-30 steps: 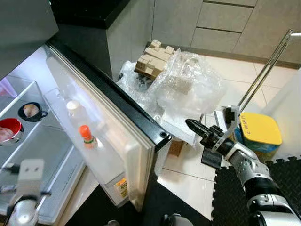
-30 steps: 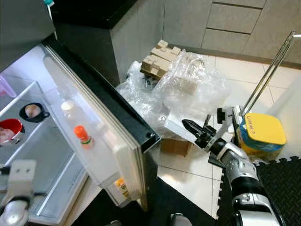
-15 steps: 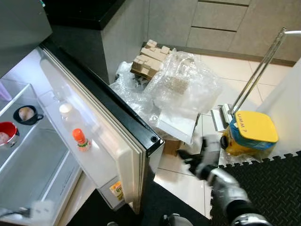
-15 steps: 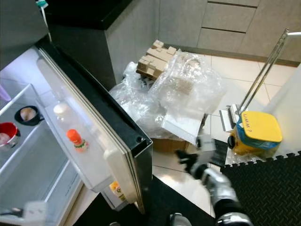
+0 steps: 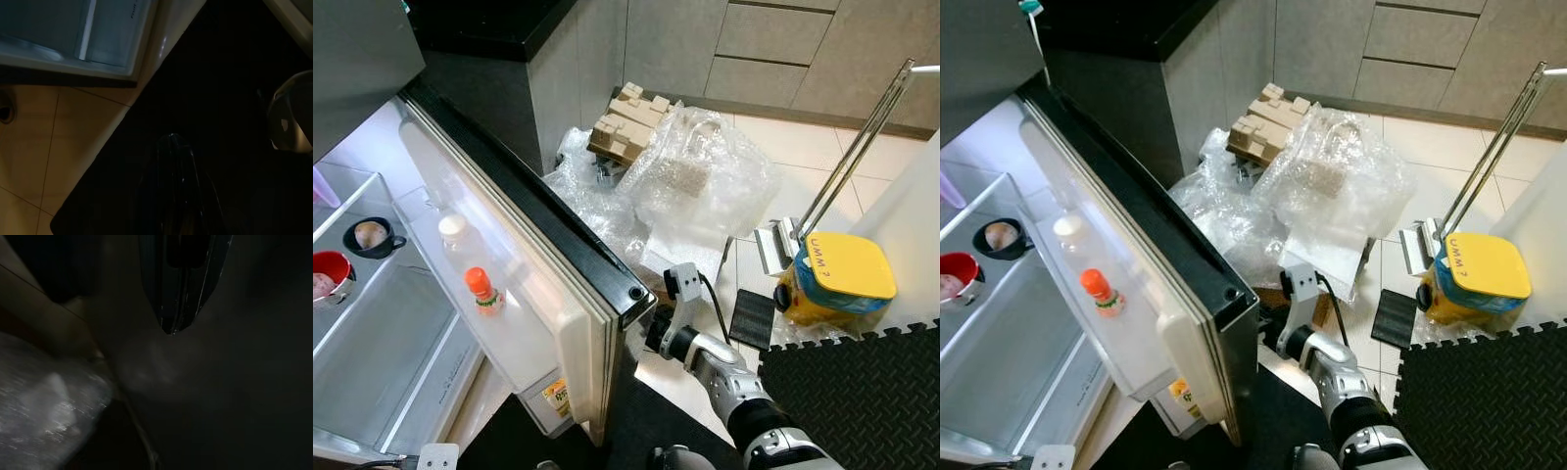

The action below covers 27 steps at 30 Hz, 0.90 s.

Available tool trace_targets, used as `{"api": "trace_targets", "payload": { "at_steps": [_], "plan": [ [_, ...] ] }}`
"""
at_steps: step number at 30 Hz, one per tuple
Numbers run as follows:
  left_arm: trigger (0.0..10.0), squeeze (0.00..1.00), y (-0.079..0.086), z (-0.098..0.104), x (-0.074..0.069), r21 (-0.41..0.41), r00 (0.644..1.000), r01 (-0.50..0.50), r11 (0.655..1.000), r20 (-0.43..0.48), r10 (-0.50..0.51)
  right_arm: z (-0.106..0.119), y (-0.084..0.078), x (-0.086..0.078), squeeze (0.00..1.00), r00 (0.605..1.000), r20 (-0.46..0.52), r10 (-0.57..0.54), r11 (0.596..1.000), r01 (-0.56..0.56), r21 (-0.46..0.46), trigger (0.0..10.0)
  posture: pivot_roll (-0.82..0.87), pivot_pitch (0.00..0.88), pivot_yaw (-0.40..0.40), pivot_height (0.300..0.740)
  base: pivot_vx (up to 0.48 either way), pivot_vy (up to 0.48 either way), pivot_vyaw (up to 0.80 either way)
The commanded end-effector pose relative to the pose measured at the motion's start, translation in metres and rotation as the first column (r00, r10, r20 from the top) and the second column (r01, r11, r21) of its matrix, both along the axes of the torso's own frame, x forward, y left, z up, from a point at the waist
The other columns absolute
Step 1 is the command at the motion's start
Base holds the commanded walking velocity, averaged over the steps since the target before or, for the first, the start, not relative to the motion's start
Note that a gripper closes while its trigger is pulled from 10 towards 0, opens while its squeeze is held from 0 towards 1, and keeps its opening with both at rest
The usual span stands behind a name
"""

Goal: Restocking fridge

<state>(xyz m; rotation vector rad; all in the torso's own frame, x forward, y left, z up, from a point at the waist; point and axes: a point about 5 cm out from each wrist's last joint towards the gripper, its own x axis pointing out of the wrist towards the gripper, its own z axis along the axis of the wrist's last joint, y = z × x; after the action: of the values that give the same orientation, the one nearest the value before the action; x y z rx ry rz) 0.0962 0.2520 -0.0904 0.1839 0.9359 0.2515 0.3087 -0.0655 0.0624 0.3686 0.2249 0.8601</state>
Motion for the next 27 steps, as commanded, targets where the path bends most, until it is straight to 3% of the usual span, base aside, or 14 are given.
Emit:
{"api": "trace_targets", "payload": {
  "at_steps": [1, 5, 6, 8, 10, 12, 13, 15, 17, 20, 21, 22, 24, 27],
  "plan": [
    [10.0, 0.0, -0.001, -0.003, -0.008, -0.001, 1.0, -0.008, 1.0, -0.024, 0.008, 0.001, 0.011, -0.004, 0.0, 0.998, -0.004, 0.065, 0.998, -0.065, 0.014, 10.0, -0.07, 0.163, -0.005, 0.731, 0.0, 0.0, 0.0],
    [10.0, 0.0, -0.002, -0.004, -0.007, -0.001, 1.0, -0.005, 1.0, -0.022, 0.005, 0.011, 0.032, -0.011, 0.0, 0.979, -0.011, 0.205, 0.972, -0.203, 0.119, 10.0, -0.07, 0.16, -0.002, 0.731, 0.0, 0.0, 0.0],
    [10.0, 0.0, -0.002, -0.004, -0.006, -0.003, 1.0, -0.002, 1.0, -0.021, 0.002, 0.024, 0.053, -0.019, 0.0, 0.948, -0.002, 0.317, 0.924, -0.308, 0.225, 10.0, -0.08, 0.159, 0.002, 0.731, 0.0, 0.0, 0.0],
    [10.0, 0.0, -0.002, -0.004, -0.006, -0.003, 1.0, -0.002, 1.0, -0.021, 0.002, 0.024, 0.053, -0.019, 0.0, 0.948, -0.002, 0.317, 0.924, -0.308, 0.225, 10.0, -0.08, 0.159, 0.002, 0.731, 0.0, 0.0, 0.0],
    [10.0, 0.0, -0.002, -0.004, -0.005, -0.009, 1.0, 0.005, 1.0, -0.018, -0.005, 0.058, 0.095, -0.036, 0.0, 0.857, 0.066, 0.512, 0.768, -0.491, 0.412, 10.0, -0.08, 0.158, 0.006, 0.731, 0.0, 0.0, 0.0],
    [10.0, 0.0, -0.002, -0.004, -0.005, -0.009, 1.0, 0.005, 1.0, -0.018, -0.005, 0.058, 0.095, -0.036, 0.0, 0.857, 0.066, 0.512, 0.768, -0.491, 0.412, 10.0, -0.08, 0.158, 0.006, 0.731, 0.0, 0.0, 0.0],
    [10.0, 0.0, -0.002, -0.004, -0.006, -0.013, 1.0, 0.008, 1.0, -0.016, -0.008, 0.077, 0.117, -0.045, 0.0, 0.808, 0.121, 0.576, 0.678, -0.556, 0.481, 10.0, -0.07, 0.155, 0.0, 0.731, 0.0, 0.0, 0.0],
    [10.0, 0.0, -0.001, -0.004, -0.006, -0.015, 1.0, 0.004, 1.0, -0.014, -0.004, 0.071, 0.116, -0.04, 0.0, 0.836, 0.09, 0.541, 0.717, -0.514, 0.47, 10.0, -0.07, 0.153, -0.004, 0.731, 0.0, 0.0, 0.0],
    [10.0, 0.0, -0.001, -0.004, -0.007, -0.017, 1.0, -0.001, 1.0, -0.013, 0.001, 0.049, 0.104, -0.026, 0.0, 0.905, 0.0, 0.425, 0.839, -0.393, 0.377, 10.0, -0.07, 0.152, -0.005, 0.731, 0.0, 0.0, 0.0],
    [10.0, 0.0, -0.001, -0.004, -0.008, -0.017, 1.0, -0.002, 1.0, -0.014, 0.002, 0.042, 0.099, -0.023, 0.0, 0.921, -0.022, 0.388, 0.87, -0.358, 0.339, 10.0, -0.07, 0.152, -0.005, 0.731, 0.0, 0.0, 0.0],
    [10.0, 0.0, -0.001, -0.005, -0.012, -0.018, 1.0, -0.006, 1.0, -0.031, 0.006, 0.003, 0.056, -0.008, 0.0, 0.978, -0.156, 0.139, 0.986, -0.122, 0.113, 10.0, -0.07, 0.151, -0.004, 0.731, 0.0, 0.0, 0.0],
    [10.0, 0.0, -0.001, -0.005, -0.012, -0.018, 1.0, -0.006, 1.0, -0.031, 0.006, 0.003, 0.056, -0.008, 0.0, 0.978, -0.156, 0.139, 0.986, -0.122, 0.113, 10.0, -0.07, 0.151, -0.004, 0.731, 0.0, 0.0, 0.0],
    [10.0, 0.0, 0.0, -0.006, -0.016, -0.017, 0.999, -0.009, 1.0, -0.049, 0.008, -0.03, 0.001, -0.006, 0.0, 0.964, -0.244, -0.101, 0.993, 0.083, -0.084, 10.0, -0.08, 0.151, -0.001, 0.731, 0.0, 0.0, 0.0],
    [10.0, 0.0, 0.001, -0.007, -0.017, -0.016, 0.998, -0.009, 1.0, -0.055, 0.008, -0.042, -0.022, -0.009, 0.0, 0.947, -0.26, -0.189, 0.976, 0.153, -0.153, 10.0, -0.08, 0.151, 0.0, 0.731, 0.0, 0.0, 0.0]
  ]
}}
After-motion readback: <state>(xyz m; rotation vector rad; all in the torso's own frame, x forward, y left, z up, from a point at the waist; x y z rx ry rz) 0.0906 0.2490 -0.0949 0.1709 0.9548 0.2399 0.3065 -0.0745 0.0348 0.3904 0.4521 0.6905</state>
